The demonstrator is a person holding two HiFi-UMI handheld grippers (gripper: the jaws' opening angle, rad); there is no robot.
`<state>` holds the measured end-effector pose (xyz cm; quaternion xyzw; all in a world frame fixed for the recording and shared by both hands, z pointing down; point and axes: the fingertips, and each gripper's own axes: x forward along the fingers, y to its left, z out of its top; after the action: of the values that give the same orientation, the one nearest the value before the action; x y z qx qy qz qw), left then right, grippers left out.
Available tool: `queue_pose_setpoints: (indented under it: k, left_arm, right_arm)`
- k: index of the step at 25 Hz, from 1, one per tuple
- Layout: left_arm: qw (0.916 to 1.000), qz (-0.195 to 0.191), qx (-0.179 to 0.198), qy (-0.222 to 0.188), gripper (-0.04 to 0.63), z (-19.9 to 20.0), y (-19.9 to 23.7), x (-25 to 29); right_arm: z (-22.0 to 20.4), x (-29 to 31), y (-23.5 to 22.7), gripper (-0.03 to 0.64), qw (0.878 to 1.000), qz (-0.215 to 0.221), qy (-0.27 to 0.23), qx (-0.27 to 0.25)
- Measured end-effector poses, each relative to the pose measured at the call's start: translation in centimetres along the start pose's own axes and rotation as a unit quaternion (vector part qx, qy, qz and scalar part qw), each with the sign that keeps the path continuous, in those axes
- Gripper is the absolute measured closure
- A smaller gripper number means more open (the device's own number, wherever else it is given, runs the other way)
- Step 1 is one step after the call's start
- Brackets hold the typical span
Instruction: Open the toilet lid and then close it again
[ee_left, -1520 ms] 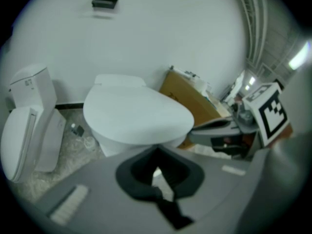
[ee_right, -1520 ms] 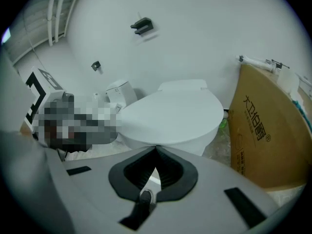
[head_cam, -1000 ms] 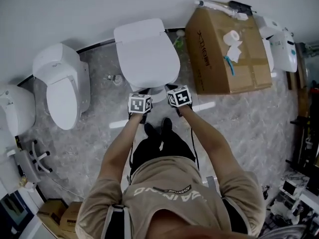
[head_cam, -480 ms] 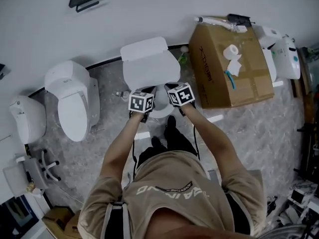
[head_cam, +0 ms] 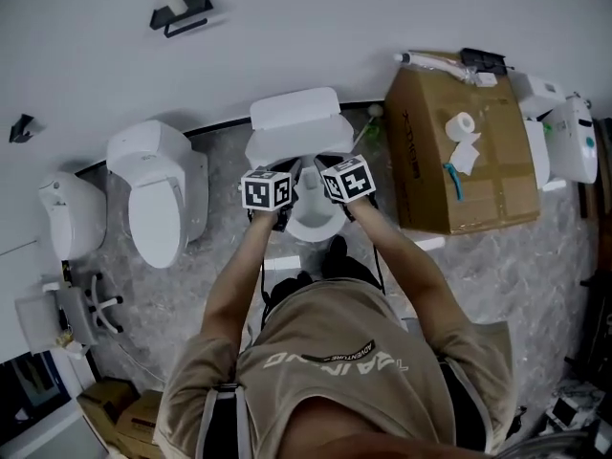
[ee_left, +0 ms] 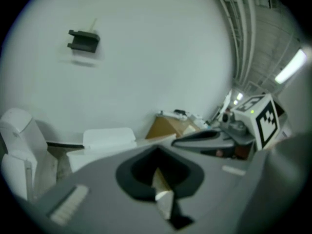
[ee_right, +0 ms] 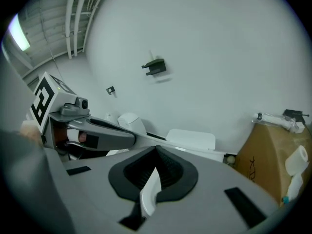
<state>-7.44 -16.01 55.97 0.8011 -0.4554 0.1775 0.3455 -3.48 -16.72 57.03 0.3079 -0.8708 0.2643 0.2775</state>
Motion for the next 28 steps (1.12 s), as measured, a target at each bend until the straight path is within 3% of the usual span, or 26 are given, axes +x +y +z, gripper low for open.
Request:
queue_pose_setpoints:
  k: [5,11,20,28]
  left_arm:
    - [0.9992,0.004,-0.03,-0.025,0.594,3.0,1.9,-0.4]
    - [0.9992,-0.008,-0.002,-0.039,0.594,6.4,4.2,-0.4]
    - [0.9957,-0.074,0.048,-0.03,0.594,11.6,6.6,0.9]
    - [0.9937,-0.07,0.079,-0.039,0.594,16.5,8.5,2.7]
  right_arm:
    - [3.4,0.5,-0.9,0.606,1.0,-0.003,-0.008,-0.03]
    - [7.4,1.6,-2.2,0.606,0.999,-0.026,-0.027,-0.036]
    - [12.6,3.3,-4.1,0.606,0.994,-0.088,-0.026,-0.056]
    - [17.3,5.0,-6.6,0.606,0.992,-0.108,-0.043,-0.058]
